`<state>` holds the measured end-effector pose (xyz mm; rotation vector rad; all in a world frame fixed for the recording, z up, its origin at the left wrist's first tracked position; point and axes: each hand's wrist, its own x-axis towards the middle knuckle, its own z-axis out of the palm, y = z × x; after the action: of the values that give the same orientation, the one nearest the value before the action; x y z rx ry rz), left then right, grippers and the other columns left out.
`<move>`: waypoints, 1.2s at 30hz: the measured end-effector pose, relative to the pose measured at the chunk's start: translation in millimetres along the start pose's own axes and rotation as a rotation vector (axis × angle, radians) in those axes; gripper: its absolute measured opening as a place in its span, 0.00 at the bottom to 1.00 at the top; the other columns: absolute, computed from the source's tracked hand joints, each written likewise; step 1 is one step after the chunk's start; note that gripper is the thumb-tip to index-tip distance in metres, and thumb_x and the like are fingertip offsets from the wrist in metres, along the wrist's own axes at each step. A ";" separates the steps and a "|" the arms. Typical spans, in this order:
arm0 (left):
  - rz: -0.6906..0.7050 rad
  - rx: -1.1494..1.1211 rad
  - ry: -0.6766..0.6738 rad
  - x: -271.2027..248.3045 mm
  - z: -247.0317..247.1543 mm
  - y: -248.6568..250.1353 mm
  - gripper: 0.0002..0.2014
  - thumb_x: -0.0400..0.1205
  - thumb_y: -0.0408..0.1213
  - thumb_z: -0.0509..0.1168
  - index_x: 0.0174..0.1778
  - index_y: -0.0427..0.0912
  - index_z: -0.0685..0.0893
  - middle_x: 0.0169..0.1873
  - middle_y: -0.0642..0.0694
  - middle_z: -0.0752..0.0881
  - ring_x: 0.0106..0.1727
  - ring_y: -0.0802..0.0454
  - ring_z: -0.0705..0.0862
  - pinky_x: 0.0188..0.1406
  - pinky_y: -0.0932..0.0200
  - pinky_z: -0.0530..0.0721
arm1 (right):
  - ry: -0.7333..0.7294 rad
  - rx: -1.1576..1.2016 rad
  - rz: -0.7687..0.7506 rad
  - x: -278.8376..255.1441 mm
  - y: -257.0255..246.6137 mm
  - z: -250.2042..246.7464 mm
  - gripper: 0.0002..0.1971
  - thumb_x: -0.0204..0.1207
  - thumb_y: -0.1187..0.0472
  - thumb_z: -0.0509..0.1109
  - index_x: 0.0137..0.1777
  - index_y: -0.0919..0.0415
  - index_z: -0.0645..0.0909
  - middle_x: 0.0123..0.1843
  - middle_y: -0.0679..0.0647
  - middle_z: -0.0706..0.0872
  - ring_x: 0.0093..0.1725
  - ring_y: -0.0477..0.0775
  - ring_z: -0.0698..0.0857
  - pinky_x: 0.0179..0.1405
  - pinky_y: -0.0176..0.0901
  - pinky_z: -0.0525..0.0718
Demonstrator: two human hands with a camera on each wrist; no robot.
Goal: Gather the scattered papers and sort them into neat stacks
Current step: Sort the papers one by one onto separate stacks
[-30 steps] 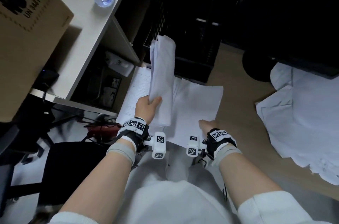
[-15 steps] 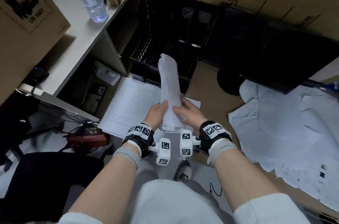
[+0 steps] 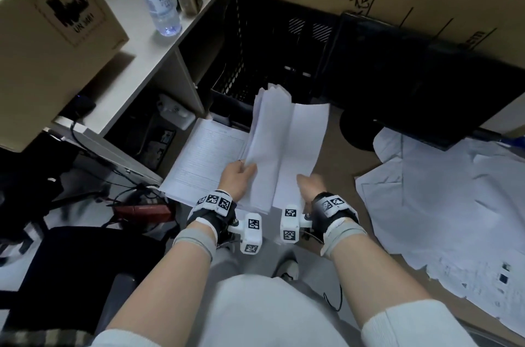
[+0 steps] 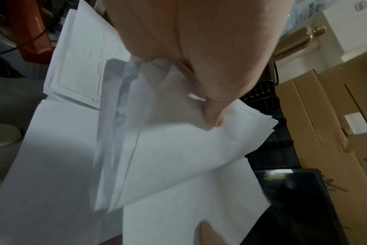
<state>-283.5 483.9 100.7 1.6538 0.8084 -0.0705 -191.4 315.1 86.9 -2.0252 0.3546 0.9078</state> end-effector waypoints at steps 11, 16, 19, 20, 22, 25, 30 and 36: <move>-0.082 0.071 0.010 30.7 -52.3 -25.1 0.16 0.87 0.36 0.65 0.31 0.46 0.78 0.26 0.52 0.77 0.31 0.50 0.76 0.33 0.57 0.73 | 0.096 -0.146 0.172 11.5 0.4 45.7 0.19 0.86 0.62 0.58 0.70 0.73 0.77 0.69 0.68 0.81 0.68 0.66 0.81 0.62 0.47 0.78; -0.090 0.127 0.031 45.0 -73.3 -27.9 0.21 0.86 0.35 0.66 0.26 0.48 0.71 0.20 0.57 0.70 0.26 0.56 0.69 0.29 0.58 0.67 | 0.111 -0.144 0.258 0.7 -3.9 59.3 0.19 0.87 0.64 0.57 0.74 0.71 0.75 0.73 0.66 0.79 0.73 0.63 0.77 0.68 0.47 0.75; -0.093 0.125 0.022 51.5 -80.7 -32.1 0.19 0.87 0.35 0.66 0.29 0.44 0.73 0.22 0.56 0.70 0.28 0.53 0.69 0.29 0.58 0.67 | 0.089 -0.175 0.359 -0.6 -2.5 65.2 0.19 0.87 0.67 0.55 0.76 0.70 0.73 0.76 0.66 0.76 0.74 0.63 0.76 0.64 0.44 0.76; -0.091 0.126 0.023 54.6 -83.8 -35.1 0.17 0.87 0.36 0.66 0.31 0.37 0.78 0.22 0.56 0.71 0.29 0.52 0.71 0.31 0.56 0.68 | 0.088 -0.120 0.377 -3.0 1.2 65.9 0.20 0.88 0.67 0.55 0.77 0.71 0.71 0.76 0.67 0.75 0.74 0.64 0.76 0.59 0.43 0.76; -0.092 0.127 0.027 60.4 -89.2 -41.1 0.12 0.87 0.37 0.66 0.42 0.32 0.84 0.26 0.55 0.78 0.33 0.50 0.77 0.39 0.56 0.74 | 0.056 -0.244 0.362 -1.7 14.9 69.7 0.21 0.88 0.65 0.55 0.79 0.73 0.67 0.77 0.69 0.72 0.75 0.66 0.75 0.58 0.45 0.75; -0.100 0.100 0.029 64.7 -93.8 -46.4 0.07 0.87 0.38 0.67 0.44 0.43 0.85 0.34 0.53 0.85 0.41 0.48 0.84 0.50 0.53 0.81 | -0.039 -0.444 0.418 1.3 32.1 70.7 0.27 0.85 0.57 0.63 0.79 0.70 0.66 0.79 0.68 0.71 0.75 0.66 0.76 0.73 0.55 0.76; -0.099 0.076 0.033 60.8 -84.8 -46.3 0.06 0.87 0.36 0.67 0.47 0.40 0.86 0.35 0.52 0.87 0.38 0.54 0.84 0.49 0.57 0.81 | 0.008 -0.423 0.346 -3.2 25.8 63.4 0.22 0.79 0.56 0.73 0.67 0.70 0.80 0.67 0.65 0.83 0.66 0.63 0.83 0.68 0.46 0.79; -0.110 0.054 0.035 51.6 -71.4 -38.5 0.08 0.87 0.38 0.67 0.45 0.39 0.87 0.38 0.45 0.89 0.43 0.45 0.86 0.52 0.48 0.85 | 0.120 -0.179 0.375 16.1 22.4 61.8 0.29 0.79 0.49 0.64 0.74 0.67 0.71 0.72 0.63 0.77 0.65 0.66 0.80 0.62 0.49 0.78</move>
<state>-292.3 571.9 63.2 1.6646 0.9316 -0.1418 -221.4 353.2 39.7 -2.2249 0.7627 1.0778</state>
